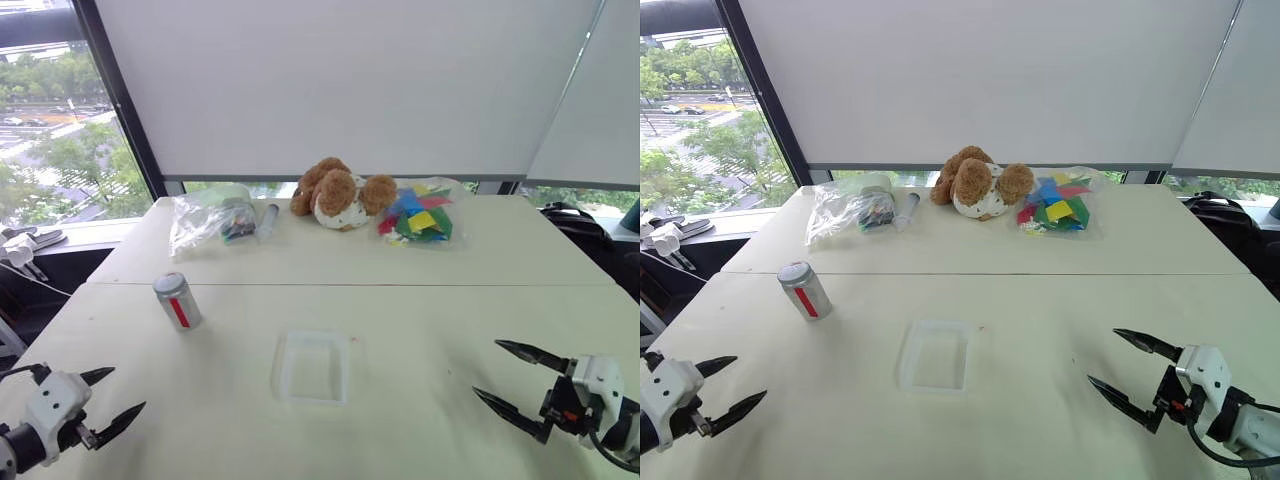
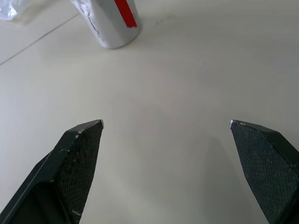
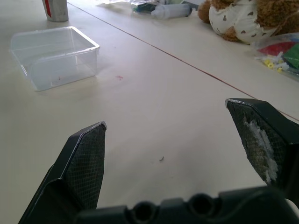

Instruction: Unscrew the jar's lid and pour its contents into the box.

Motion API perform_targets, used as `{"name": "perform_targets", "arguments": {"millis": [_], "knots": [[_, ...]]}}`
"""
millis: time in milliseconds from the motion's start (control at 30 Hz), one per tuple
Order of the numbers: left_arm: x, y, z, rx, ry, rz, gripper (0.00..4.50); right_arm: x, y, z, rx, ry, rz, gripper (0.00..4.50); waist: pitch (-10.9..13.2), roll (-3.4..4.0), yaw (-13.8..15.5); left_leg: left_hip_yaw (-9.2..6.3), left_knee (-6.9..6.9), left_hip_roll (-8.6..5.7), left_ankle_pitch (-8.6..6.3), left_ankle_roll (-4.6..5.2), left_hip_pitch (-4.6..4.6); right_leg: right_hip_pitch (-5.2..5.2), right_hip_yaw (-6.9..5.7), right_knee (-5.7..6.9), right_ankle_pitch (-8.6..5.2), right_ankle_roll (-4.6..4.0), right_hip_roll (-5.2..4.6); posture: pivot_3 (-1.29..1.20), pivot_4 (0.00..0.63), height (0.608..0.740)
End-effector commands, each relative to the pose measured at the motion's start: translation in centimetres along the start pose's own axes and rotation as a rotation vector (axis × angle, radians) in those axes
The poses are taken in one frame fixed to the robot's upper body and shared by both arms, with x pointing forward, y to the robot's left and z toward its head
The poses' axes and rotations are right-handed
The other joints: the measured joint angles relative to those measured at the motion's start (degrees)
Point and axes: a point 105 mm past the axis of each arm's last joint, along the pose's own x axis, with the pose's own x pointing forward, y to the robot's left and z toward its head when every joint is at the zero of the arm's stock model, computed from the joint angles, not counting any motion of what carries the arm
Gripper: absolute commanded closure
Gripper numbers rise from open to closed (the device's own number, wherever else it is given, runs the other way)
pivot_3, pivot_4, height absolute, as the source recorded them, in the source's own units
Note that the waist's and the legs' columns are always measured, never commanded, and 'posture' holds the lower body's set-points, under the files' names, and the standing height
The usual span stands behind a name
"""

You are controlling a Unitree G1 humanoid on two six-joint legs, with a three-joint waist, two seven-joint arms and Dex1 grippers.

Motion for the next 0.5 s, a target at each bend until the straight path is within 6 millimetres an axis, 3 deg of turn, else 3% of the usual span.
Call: {"name": "perform_targets", "arguments": {"millis": [33, 133, 300, 500], "knots": [[-0.4, 0.6, 0.9, -0.017, -0.035, 0.035, 0.02, 0.1, -0.9, 1.1, -0.020, -0.042, -0.007, 0.00, 0.00, 0.00, 0.01, 0.00, 0.00, 0.00, 0.00, 0.00, 0.00, 0.00, 0.00, 0.00, 0.00, 0.00, 0.00, 0.00, 0.150, 0.740], [-0.9, 1.0, 1.4, -0.171, -0.091, 0.103, 0.02, 1.5, -0.8, 1.9, 0.008, -0.101, -0.010, 0.00, 0.00, -0.01, -0.05, -0.01, 0.01, 0.00, 0.00, 0.00, 0.00, 0.01, 0.01, 0.01, 0.00, 0.00, 0.00, 0.00, 0.150, 0.740], [-3.2, 1.5, 0.9, -0.438, -0.193, 0.330, 0.02, 5.3, -0.1, 5.2, -0.012, -0.274, -0.039, 0.00, 0.01, -0.02, -0.55, -0.02, -0.01, 0.24, 0.05, 0.09, 0.00, -0.08, 0.10, 0.05, 0.02, -0.05, 0.40, 0.00, 0.150, 0.740], [-6.7, 0.9, -0.5, -0.487, -0.252, 0.699, 0.02, 7.5, 2.1, 8.9, 0.095, -0.458, 0.093, 0.00, -0.02, -0.09, 0.09, 0.01, 0.04, 0.44, 0.04, 0.05, -0.01, -0.07, 0.19, -0.04, 0.10, -0.19, 0.65, 0.00, 0.150, 0.740]]}}
